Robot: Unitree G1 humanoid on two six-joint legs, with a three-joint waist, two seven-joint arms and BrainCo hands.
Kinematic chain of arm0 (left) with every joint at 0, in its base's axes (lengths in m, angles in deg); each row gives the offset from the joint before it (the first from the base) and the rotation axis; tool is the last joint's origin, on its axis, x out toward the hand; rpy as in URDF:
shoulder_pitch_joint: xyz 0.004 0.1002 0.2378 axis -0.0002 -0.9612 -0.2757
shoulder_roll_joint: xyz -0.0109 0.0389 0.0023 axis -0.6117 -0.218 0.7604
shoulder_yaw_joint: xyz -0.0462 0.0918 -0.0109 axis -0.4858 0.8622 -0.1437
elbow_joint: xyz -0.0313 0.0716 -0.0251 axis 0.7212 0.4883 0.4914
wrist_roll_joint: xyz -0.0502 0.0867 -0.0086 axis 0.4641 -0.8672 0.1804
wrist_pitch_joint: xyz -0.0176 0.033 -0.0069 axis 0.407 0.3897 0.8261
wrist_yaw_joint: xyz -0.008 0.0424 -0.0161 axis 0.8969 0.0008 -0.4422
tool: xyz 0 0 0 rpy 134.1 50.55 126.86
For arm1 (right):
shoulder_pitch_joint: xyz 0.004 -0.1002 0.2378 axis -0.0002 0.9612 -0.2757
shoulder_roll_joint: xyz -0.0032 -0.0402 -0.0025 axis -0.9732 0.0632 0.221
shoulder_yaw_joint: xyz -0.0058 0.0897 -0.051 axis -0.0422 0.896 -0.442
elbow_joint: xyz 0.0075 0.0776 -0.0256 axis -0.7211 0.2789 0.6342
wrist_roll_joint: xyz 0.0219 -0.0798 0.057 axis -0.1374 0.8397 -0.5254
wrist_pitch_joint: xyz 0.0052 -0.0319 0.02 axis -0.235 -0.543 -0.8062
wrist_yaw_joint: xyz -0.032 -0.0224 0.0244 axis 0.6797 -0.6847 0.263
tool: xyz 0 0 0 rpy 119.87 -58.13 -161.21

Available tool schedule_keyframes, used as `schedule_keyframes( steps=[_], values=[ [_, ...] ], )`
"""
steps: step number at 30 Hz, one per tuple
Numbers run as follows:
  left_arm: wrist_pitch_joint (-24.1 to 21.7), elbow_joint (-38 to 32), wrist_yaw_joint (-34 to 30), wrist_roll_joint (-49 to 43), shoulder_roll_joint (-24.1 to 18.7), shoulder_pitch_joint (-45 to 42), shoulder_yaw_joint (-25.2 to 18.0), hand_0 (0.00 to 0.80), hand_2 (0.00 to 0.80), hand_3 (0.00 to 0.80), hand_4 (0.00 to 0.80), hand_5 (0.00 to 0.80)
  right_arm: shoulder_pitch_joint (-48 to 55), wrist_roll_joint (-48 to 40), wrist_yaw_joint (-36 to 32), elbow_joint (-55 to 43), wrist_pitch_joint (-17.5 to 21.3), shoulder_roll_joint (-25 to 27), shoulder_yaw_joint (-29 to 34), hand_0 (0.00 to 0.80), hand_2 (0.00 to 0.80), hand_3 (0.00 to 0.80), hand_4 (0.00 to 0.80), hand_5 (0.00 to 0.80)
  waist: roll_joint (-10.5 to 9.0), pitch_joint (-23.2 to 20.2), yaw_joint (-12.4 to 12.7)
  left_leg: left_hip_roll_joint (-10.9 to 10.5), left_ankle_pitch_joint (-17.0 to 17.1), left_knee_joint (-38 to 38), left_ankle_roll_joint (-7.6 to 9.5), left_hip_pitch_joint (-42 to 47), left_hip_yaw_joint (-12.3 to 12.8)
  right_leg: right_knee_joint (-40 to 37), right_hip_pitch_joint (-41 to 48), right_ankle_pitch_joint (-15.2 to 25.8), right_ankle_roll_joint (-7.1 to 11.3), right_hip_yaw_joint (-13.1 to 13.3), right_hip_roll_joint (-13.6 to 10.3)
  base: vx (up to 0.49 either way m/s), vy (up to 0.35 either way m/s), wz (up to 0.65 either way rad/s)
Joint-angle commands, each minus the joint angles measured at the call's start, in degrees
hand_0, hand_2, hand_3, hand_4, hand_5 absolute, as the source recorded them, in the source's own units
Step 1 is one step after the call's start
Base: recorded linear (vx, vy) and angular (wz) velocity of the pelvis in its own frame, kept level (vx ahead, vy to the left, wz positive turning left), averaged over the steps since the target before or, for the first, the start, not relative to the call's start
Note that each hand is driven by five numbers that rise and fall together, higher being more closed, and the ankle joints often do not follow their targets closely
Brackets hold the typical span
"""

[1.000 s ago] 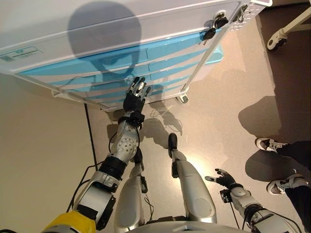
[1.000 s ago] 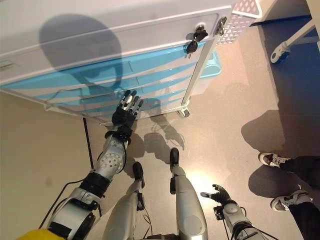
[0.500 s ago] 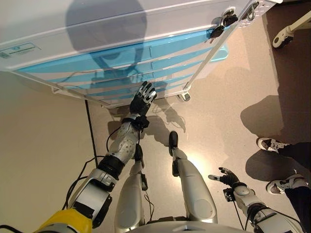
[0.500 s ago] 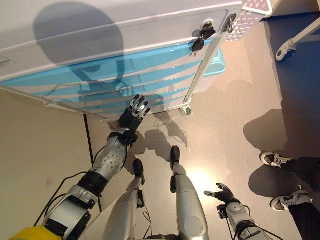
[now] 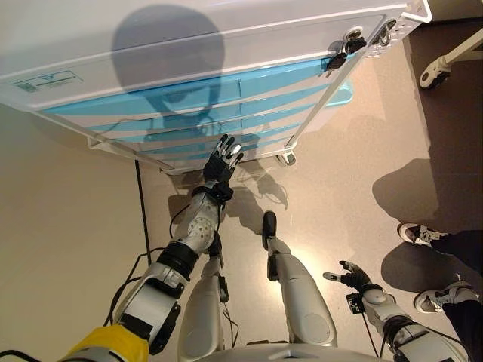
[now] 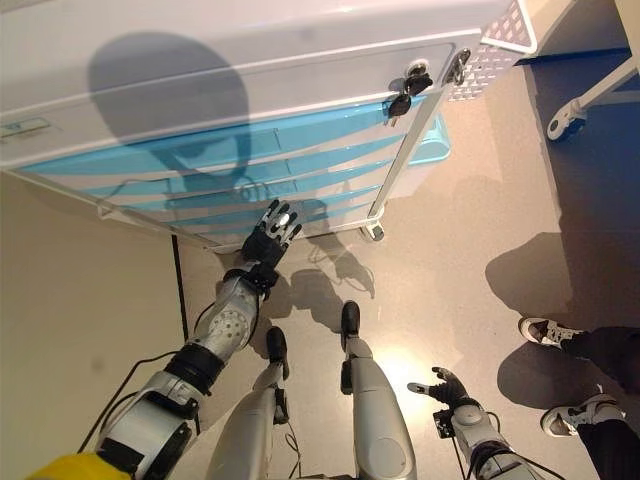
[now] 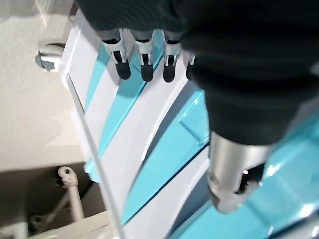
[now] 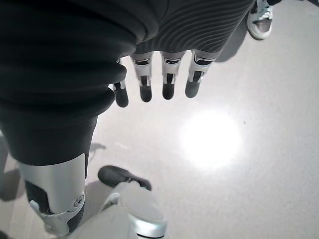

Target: Open the drawer and pick up the medicine

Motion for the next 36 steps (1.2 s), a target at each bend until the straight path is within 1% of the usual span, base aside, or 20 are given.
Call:
schedule_keyframes(
  steps=[1,5,14,22,23,24,27,28,29,30,31,32,33,34,35,36],
  values=[
    [-2.67,1.67,0.67,0.98,-0.45,4.13,-2.47,0.0,0.0,0.0,0.0,0.0,1.76,1.48,1.2,0.09,-1.39,0.92,-1.12,0.0,0.0,0.0,0.0,0.0,-1.04,-0.94,-1.26,0.47,-0.59,3.31,-0.95,-4.51,-0.47,3.41,-1.11,-2.53,7.08,1.57,-1.66,0.0,0.0,0.0],
    [-3.1,2.21,1.33,1.25,-1.08,5.25,-3.38,0.0,0.0,0.0,0.0,0.0,2.0,1.64,1.41,-0.17,-1.4,1.02,-1.34,0.0,0.0,0.0,0.0,0.0,-1.18,-0.96,-1.36,0.42,-0.62,3.25,-0.88,-4.51,-0.47,3.31,-1.12,-2.47,7.14,1.63,-1.68,0.0,0.0,0.0],
    [-4.92,3.47,3.11,5.82,-0.3,7.16,-6.78,0.0,0.0,0.0,0.0,0.0,2.28,1.79,1.75,-0.4,-1.45,0.98,-1.21,0.0,0.0,0.0,0.0,0.0,-1.27,-0.84,-1.46,0.43,-0.9,3.4,-0.82,-4.54,-0.46,3.6,-1.25,-2.64,7.12,1.83,-1.79,0.0,0.0,0.0],
    [-7.78,3.59,4.49,11.22,0.1,9.19,-10.91,0.0,0.0,0.0,0.0,0.0,2.82,2.04,2.09,-0.56,-1.66,0.88,-1.33,0.0,0.0,0.0,0.0,0.0,-1.62,-0.8,-1.38,0.56,-1.16,3.53,-0.85,-4.45,-0.56,3.8,-1.24,-2.69,7.17,1.86,-1.92,0.0,0.0,0.0],
    [-8.73,3.54,4.72,12.7,0.06,9.72,-11.95,0.0,0.0,0.0,0.0,0.0,2.87,2.04,2.16,-0.68,-1.63,0.89,-1.4,0.0,0.0,0.0,0.0,0.0,-1.74,-0.83,-1.34,0.56,-1.18,3.47,-0.89,-4.36,-0.64,3.71,-1.13,-2.7,7.17,1.81,-1.9,0.0,0.0,0.0],
    [-8.74,3.58,4.68,12.74,0.05,9.75,-11.97,0.0,0.0,0.0,0.0,0.0,2.85,2.04,2.16,-0.68,-1.63,0.9,-1.41,0.0,0.0,0.0,0.0,0.0,-1.73,-0.81,-1.36,0.56,-1.17,3.46,-0.89,-4.35,-0.65,3.71,-1.11,-2.7,7.17,1.81,-1.9,0.0,0.0,0.0],
    [-10.0,3.05,5.31,13.53,-0.83,10.72,-13.22,0.0,0.0,0.0,0.0,0.0,2.9,2.2,2.19,-0.81,-1.71,0.97,-1.6,0.0,0.0,0.0,0.0,0.0,-1.91,-0.82,-1.24,0.61,-1.16,3.42,-0.9,-4.39,-0.85,3.66,-1.04,-2.77,7.16,1.75,-1.84,0.0,0.0,0.0],
    [-10.1,3.18,5.49,13.4,-1.22,11.03,-13.66,0.053,0.053,0.053,0.053,0.053,2.93,2.27,2.2,-0.78,-1.75,0.91,-1.67,0.0,0.0,0.0,0.0,0.0,-2.0,-0.78,-1.2,0.64,-1.1,3.31,-0.91,-4.3,-0.93,3.66,-1.03,-2.8,7.18,1.71,-1.83,0.0,0.0,0.0],
    [-10.47,2.76,5.49,13.21,-1.67,11.15,-13.96,0.078,0.078,0.078,0.078,0.078,3.02,2.3,2.17,-0.85,-1.72,0.96,-1.69,0.0,0.0,0.0,0.0,0.0,-2.06,-0.79,-1.15,0.69,-1.05,3.24,-0.94,-4.27,-1.0,3.63,-1.01,-2.79,7.2,1.67,-1.87,0.0,0.0,0.0],
    [-10.84,2.46,5.54,13.16,-1.98,11.34,-14.34,0.066,0.066,0.066,0.066,0.066,3.06,2.31,2.03,-0.8,-1.7,0.97,-1.82,0.0,0.0,0.0,0.0,0.0,-2.13,-0.81,-1.12,0.65,-0.91,3.11,-0.94,-4.28,-1.07,3.51,-1.0,-2.7,7.22,1.65,-1.91,-0.098,-0.006,-0.01],
    [-11.24,1.9,5.54,13.03,-2.23,11.57,-14.54,0.082,0.082,0.082,0.082,0.082,3.07,2.38,1.94,-0.9,-1.63,0.98,-1.9,0.0,0.0,0.0,0.0,0.0,-2.39,-0.47,-1.09,0.5,0.48,3.31,-0.66,-4.99,-0.74,3.36,-1.53,-1.34,6.83,1.35,-2.11,0.0,0.0,0.0],
    [-11.55,1.43,5.49,12.97,-2.61,11.8,-14.85,0.223,0.223,0.223,0.223,0.223,3.19,2.43,1.79,-0.79,-1.69,0.96,-1.92,0.0,0.0,0.0,0.0,0.0,-2.21,-0.77,-0.95,0.68,-0.84,3.02,-0.96,-4.2,-1.25,3.51,-0.94,-2.73,7.23,1.51,-1.88,-0.096,-0.015,0.03],
    [-11.7,1.18,5.46,12.86,-2.73,11.88,-15.03,0.229,0.229,0.229,0.229,0.229,3.17,2.49,1.72,-0.71,-1.66,1.05,-1.9,0.0,0.0,0.0,0.0,0.0,-2.45,-0.41,-0.88,0.58,0.56,3.23,-0.7,-4.9,-0.91,3.34,-1.43,-1.36,6.85,1.18,-2.14,0.005,-0.012,0.05],
    [-11.8,1.06,5.43,12.88,-2.89,11.93,-15.21,0.223,0.223,0.223,0.223,0.223,3.18,2.51,1.61,-0.67,-1.67,1.05,-1.92,0.0,0.0,0.0,0.0,0.0,-2.43,-0.42,-0.83,0.59,0.61,3.12,-0.72,-4.84,-0.89,3.35,-1.4,-1.37,6.85,1.14,-2.13,-0.095,-0.008,0.05],
    [-12.06,0.69,5.36,12.79,-3.26,12.04,-15.48,0.188,0.188,0.188,0.188,0.188,3.22,2.55,1.46,-0.66,-1.61,1.05,-1.92,0.0,0.0,0.0,0.0,0.0,-2.42,-0.49,-0.74,0.6,0.77,2.96,-0.76,-4.84,-0.86,3.24,-1.38,-1.32,6.85,1.1,-2.12,0.003,-0.005,0.03],
    [-12.25,0.3,5.27,12.85,-3.5,12.14,-15.65,0.21,0.21,0.21,0.21,0.21,3.27,2.62,1.35,-0.56,-1.64,1.07,-1.98,0.0,0.0,0.0,0.0,0.0,-2.43,-0.51,-0.68,0.65,0.81,2.92,-0.79,-4.83,-0.9,3.2,-1.34,-1.32,6.87,1.04,-2.14,0.0,0.0,0.0]
  ],
)
